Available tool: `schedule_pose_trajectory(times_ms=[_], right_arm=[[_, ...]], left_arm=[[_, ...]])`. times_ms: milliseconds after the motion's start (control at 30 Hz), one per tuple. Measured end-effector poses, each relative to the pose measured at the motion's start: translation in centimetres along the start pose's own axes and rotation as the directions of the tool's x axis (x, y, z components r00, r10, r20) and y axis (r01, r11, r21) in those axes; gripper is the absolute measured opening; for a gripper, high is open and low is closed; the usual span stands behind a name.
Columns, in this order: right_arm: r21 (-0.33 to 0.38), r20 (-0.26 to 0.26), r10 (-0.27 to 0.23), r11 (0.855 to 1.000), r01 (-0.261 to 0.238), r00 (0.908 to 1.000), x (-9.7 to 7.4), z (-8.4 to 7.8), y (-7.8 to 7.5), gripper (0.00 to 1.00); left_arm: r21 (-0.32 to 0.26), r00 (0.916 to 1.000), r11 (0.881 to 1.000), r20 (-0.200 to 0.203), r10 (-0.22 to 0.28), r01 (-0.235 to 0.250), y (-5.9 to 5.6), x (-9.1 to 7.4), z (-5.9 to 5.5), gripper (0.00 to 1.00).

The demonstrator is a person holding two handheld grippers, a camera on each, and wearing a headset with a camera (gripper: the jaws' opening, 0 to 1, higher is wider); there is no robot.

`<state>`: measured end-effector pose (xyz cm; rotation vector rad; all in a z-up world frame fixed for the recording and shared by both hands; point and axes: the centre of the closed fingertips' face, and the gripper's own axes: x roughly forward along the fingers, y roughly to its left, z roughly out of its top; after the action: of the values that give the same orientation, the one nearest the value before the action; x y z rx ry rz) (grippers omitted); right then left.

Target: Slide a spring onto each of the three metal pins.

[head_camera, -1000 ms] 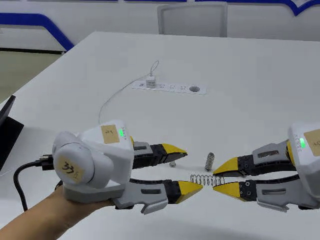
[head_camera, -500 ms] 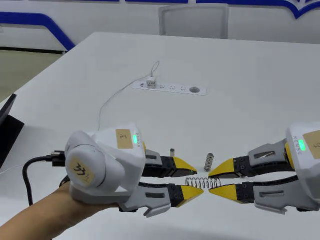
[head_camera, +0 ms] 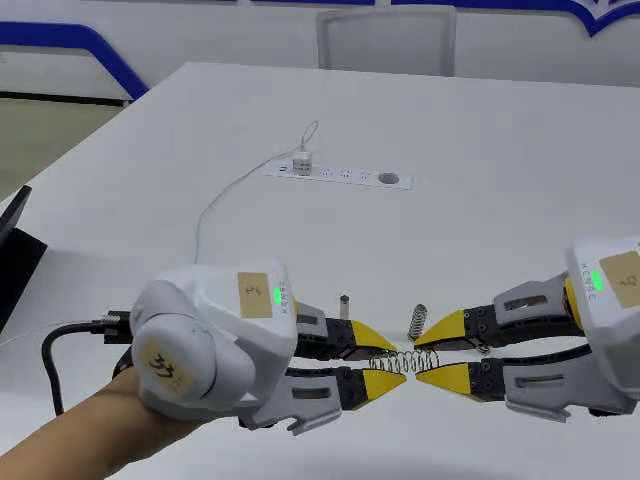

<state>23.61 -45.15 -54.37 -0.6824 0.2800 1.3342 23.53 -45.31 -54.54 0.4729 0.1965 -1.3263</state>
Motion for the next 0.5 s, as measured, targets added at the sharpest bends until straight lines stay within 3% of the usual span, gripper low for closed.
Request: schedule_pose_trajectory(times_ms=[133, 233, 367, 500], right_arm=[[0.024, -0.001, 0.004, 1.000, -0.004, 1.0000, -0.02, -0.31, -0.20, 0.19], [0.076, 0.025, 0.036, 0.996, -0.037, 0.9990, 0.01, -0.18, 0.16, 0.18], [0.102, 0.025, 0.057, 0.993, -0.059, 0.9981, 0.08, -0.42, 0.33, 0.17], [0.124, 0.060, 0.070, 0.989, -0.077, 0.9958, -0.07, 0.05, 0.50, 0.12]], left_arm=[[0.008, 0.9999, 1.000, 0.001, -0.014, 0.014, -0.21, -0.06, 0.05, 0.10], [0.014, 0.9999, 1.000, 0.006, -0.015, 0.015, -0.23, -0.08, 0.14, 0.10], [0.016, 0.9994, 1.000, 0.027, -0.020, 0.019, -0.32, -0.16, 0.56, 0.10], [0.018, 0.9994, 1.000, 0.028, -0.022, 0.022, -0.34, -0.30, 0.55, 0.10]])
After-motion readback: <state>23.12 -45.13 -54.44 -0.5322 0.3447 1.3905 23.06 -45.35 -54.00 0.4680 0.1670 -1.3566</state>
